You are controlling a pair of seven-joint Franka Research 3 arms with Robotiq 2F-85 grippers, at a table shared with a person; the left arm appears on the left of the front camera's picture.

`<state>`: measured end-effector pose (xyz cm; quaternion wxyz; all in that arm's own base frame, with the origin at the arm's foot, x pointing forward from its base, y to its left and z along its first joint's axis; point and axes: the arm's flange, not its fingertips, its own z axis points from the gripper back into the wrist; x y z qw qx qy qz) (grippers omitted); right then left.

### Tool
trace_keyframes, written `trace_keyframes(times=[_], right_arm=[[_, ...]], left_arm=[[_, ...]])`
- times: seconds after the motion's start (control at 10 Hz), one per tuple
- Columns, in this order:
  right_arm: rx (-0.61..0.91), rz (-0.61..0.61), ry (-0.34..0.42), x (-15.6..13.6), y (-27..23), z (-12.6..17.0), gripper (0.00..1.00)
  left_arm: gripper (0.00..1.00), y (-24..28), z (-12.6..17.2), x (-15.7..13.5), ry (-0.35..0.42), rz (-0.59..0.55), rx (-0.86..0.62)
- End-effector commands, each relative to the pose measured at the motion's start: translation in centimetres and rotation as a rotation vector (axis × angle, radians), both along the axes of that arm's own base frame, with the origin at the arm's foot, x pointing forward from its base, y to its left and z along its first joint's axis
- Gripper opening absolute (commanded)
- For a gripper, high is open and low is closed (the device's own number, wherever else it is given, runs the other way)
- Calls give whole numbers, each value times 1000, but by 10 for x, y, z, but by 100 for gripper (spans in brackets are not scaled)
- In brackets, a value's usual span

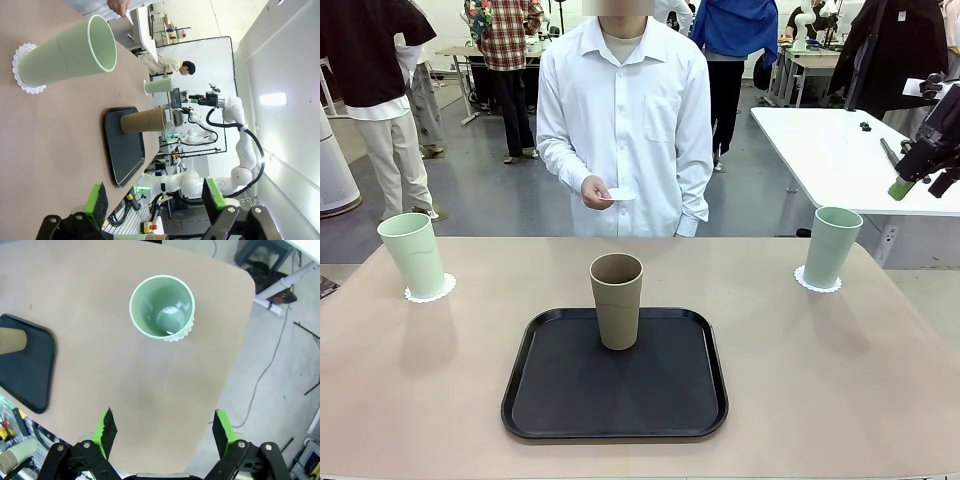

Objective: Place coasters on the table and set cups on them.
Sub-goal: Take one Reusable plastic cup from the Flat Tray and place it on a coaster set by the human.

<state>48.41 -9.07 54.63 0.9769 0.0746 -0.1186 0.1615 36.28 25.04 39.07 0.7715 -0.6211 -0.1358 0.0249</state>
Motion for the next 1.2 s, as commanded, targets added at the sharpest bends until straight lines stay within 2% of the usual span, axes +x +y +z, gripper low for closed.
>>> trace_keyframes(times=[0.0, 0.1, 0.3, 0.6, 0.8, 1.1], right_arm=[[-16, 7, -3, -3, 1, -3, 100], [0, 0, 0, 0, 0, 0, 100], [259, -37, 183, -19, -22, -28, 100], [664, -60, 375, -17, -72, -77, 100], [910, -134, 350, -24, -110, -103, 100], [1105, -229, 292, -39, -154, -152, 100]], left_arm=[[100, -1, 2, -2, -8, 6, 0], [100, -1, 2, -2, -8, 6, 0], [100, -1, 2, -2, -8, 6, 0], [100, -1, 2, -2, -8, 6, 0], [100, -1, 2, -2, -8, 6, 0], [100, -1, 2, -2, -8, 6, 0]])
